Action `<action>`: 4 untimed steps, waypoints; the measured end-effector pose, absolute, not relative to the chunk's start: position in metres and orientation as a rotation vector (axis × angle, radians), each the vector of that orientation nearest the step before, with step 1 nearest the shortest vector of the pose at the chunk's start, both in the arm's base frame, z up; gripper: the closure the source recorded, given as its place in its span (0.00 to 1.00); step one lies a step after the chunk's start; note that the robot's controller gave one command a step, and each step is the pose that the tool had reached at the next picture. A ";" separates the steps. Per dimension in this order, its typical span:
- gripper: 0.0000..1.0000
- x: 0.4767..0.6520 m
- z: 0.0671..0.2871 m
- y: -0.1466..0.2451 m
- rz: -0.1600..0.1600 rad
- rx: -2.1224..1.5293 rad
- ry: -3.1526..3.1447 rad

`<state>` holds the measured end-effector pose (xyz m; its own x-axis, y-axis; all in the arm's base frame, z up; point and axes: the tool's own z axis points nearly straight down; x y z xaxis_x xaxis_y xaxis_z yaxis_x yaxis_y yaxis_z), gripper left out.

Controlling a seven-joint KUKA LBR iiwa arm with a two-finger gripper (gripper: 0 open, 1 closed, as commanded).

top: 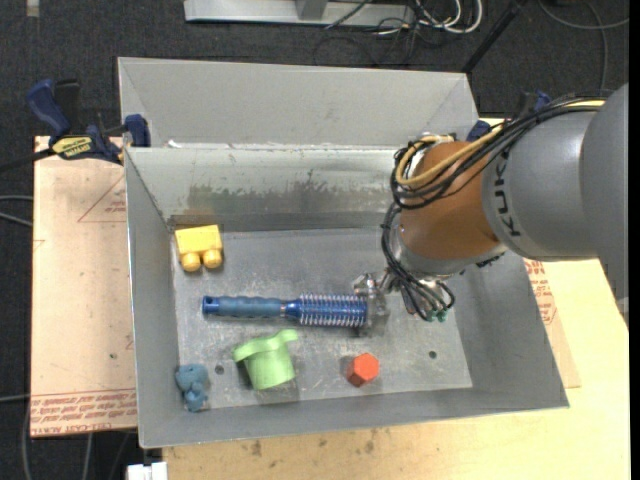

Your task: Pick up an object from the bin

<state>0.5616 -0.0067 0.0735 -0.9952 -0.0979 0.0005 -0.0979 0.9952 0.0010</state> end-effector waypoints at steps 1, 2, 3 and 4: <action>1.00 0.613 0.074 0.048 0.000 0.047 -3.146; 1.00 0.603 0.188 0.045 -0.002 0.046 -3.152; 0.00 0.601 0.183 0.045 -0.001 0.049 -3.144; 0.00 0.576 0.065 0.041 -0.002 -0.088 -3.133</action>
Offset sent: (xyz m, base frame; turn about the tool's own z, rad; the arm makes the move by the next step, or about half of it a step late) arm 0.0499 0.0514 0.0009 0.0743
